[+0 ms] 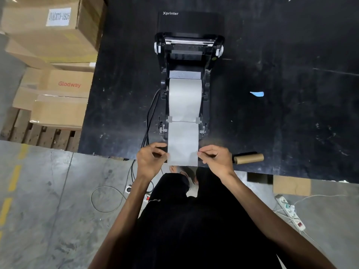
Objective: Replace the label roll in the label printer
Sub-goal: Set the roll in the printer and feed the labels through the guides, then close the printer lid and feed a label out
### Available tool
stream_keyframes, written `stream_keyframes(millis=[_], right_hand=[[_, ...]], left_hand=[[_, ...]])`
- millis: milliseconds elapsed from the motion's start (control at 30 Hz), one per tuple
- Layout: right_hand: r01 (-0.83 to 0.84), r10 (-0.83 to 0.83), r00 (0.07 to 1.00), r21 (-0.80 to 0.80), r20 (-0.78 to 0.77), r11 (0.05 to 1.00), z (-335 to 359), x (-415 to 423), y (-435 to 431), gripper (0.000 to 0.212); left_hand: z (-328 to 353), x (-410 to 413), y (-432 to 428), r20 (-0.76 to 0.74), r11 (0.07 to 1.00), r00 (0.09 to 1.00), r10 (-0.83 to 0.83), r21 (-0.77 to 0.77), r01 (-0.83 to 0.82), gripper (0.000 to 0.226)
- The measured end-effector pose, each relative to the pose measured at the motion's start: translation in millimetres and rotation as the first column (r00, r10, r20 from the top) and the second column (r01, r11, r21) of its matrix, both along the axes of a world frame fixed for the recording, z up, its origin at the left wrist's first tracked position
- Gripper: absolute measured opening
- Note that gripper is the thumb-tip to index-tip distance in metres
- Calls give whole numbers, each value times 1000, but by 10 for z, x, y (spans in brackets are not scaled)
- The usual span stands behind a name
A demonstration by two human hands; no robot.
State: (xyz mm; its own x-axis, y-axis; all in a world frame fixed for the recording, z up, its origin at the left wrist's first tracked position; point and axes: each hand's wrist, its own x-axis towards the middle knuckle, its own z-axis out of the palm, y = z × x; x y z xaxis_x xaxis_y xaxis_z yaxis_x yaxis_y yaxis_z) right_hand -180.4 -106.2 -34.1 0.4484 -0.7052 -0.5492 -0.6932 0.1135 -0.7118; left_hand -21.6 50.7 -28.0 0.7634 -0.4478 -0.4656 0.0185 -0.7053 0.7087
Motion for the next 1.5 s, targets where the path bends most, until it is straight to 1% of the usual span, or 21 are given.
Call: stream_keyframes(millis=[67, 100, 200, 267, 333, 433, 500, 567, 600, 667, 733, 833, 933, 1100, 1133, 1167, 1200, 1233, 1300, 1400, 1500], right_hand=[[-34, 25, 998, -157, -55, 987, 96, 18, -120, 8], [-14, 4, 999, -224, -47, 974, 184, 54, -223, 7], [107, -74, 992, -364, 102, 925, 527, 317, -659, 10], [189, -125, 971, -333, 204, 924, 776, 631, -1025, 18], [223, -165, 957, -240, 240, 945, 1008, 986, -1374, 28], [192, -164, 968, -135, 191, 972, 1345, 1487, -1740, 40], [170, -163, 975, -36, 149, 985, 1485, 1710, -1813, 53], [140, -137, 985, -19, 109, 990, 1531, 1820, -1782, 66], [126, -121, 987, -46, 106, 991, 1524, 1823, -1729, 68], [111, -95, 988, -131, 123, 985, 1478, 1748, -1590, 62], [138, -110, 982, -187, 151, 973, 1438, 1583, -1427, 63], [184, -143, 967, -187, 212, 965, 1343, 1291, -1206, 64], [214, -175, 957, -154, 230, 965, 1212, 1053, -989, 65], [200, -131, 950, -227, 283, 953, 939, 787, -708, 66], [188, -111, 950, -249, 291, 950, 892, 744, -677, 61], [172, -90, 950, -262, 299, 950, 849, 701, -641, 49], [154, -70, 952, -269, 298, 951, 813, 655, -607, 32], [139, -55, 955, -275, 293, 951, 774, 608, -568, 25], [121, -37, 957, -280, 287, 952, 672, 530, -508, 34], [90, -26, 972, -268, 232, 959, 488, 418, -439, 43], [69, -20, 981, -249, 194, 966, 327, 321, -365, 45]], left_hand=[[98, 86, -27, 110, 999, 994, -18, 52, 12, 23], [177, 170, -65, 163, 999, 987, 1, 33, -7, 22], [477, 542, -324, 266, 986, 958, 102, -154, -63, 20], [711, 870, -635, 270, 966, 951, 149, -245, -82, 27], [919, 1189, -1011, 242, 957, 957, 162, -277, -92, 38], [1207, 1545, -1532, 151, 962, 977, 151, -251, -110, 54], [1319, 1648, -1743, 37, 965, 990, 138, -229, -126, 62], [1362, 1660, -1833, -26, 973, 992, 122, -195, -125, 63], [1352, 1637, -1824, -20, 975, 993, 118, -185, -119, 61], [1335, 1542, -1746, 17, 972, 991, 133, -199, -127, 57], [1318, 1430, -1616, 39, 964, 986, 160, -221, -148, 53], [1278, 1253, -1350, 78, 958, 982, 170, -245, -147, 50], [1127, 1057, -1069, 54, 951, 986, 160, -275, -140, 54], [879, 743, -784, 100, 941, 984, 145, -321, -106, 30], [846, 705, -749, 99, 938, 985, 144, -330, -104, 29], [806, 671, -712, 92, 936, 986, 142, -337, -103, 28], [767, 642, -678, 85, 934, 987, 134, -343, -98, 28], [720, 611, -638, 81, 934, 989, 120, -347, -85, 28], [622, 547, -557, 75, 935, 993, 89, -350, -58, 27], [496, 413, -442, 49, 932, 996, 70, -360, -48, 30], [338, 288, -359, 49, 934, 996, 68, -354, -46, 39]])
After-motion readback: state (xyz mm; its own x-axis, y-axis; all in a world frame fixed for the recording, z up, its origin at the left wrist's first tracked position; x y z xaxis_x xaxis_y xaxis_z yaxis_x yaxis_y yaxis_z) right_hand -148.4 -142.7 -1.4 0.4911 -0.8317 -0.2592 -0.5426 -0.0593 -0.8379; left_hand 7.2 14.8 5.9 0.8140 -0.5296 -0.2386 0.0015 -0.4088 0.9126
